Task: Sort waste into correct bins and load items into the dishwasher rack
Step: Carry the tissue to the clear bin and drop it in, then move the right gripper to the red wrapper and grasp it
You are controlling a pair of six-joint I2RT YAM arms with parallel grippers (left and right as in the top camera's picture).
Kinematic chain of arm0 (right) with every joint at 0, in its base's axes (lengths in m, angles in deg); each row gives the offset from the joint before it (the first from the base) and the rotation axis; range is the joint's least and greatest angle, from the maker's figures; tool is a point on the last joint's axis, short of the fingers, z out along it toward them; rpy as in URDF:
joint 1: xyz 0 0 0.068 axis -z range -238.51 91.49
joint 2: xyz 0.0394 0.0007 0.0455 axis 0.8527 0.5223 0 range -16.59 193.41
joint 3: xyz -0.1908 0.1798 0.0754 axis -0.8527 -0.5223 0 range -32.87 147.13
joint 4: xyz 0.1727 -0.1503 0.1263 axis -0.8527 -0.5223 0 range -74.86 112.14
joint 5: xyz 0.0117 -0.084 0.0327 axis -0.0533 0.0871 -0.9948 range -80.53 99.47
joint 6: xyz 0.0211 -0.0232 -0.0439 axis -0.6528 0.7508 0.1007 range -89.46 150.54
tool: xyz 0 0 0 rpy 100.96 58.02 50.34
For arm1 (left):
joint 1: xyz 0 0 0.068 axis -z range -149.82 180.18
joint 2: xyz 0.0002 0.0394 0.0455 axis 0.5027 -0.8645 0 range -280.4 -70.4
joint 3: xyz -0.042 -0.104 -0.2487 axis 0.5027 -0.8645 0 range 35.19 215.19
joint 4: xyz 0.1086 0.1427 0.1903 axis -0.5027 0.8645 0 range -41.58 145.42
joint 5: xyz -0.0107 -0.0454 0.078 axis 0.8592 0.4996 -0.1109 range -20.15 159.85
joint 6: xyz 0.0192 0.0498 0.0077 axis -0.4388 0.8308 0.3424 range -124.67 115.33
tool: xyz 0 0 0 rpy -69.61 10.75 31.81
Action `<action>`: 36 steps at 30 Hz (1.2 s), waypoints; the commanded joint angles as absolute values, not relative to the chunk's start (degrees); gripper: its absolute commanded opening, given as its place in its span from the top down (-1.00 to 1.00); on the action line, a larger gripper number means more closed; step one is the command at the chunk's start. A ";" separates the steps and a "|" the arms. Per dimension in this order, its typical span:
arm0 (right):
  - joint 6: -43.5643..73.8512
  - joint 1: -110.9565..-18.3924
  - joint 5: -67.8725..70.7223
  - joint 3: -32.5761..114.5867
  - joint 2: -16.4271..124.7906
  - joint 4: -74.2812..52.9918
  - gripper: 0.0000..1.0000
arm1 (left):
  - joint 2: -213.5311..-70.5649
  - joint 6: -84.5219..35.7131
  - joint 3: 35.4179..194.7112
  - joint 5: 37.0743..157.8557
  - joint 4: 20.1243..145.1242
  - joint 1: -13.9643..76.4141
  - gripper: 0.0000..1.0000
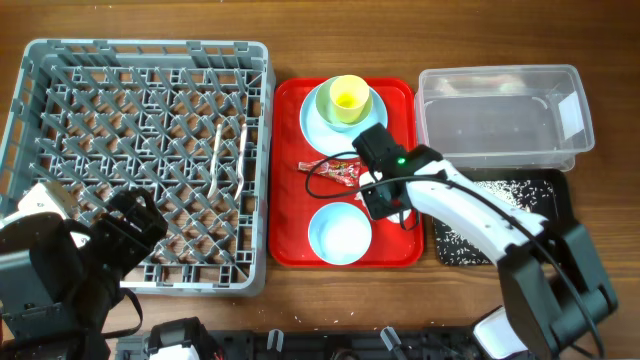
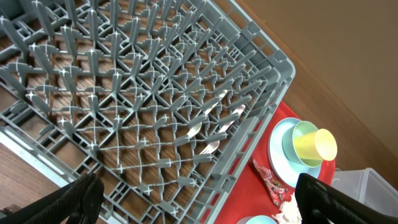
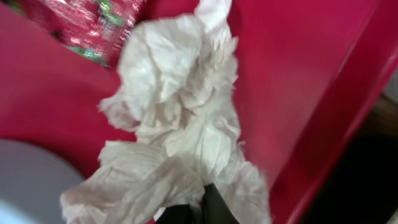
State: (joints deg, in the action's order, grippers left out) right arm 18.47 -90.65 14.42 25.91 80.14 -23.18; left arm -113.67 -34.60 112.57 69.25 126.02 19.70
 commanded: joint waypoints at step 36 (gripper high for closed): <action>10.73 -81.71 -0.01 40.47 63.46 -30.98 -0.45 | -113.51 -35.15 112.99 68.68 125.89 19.35 -1.00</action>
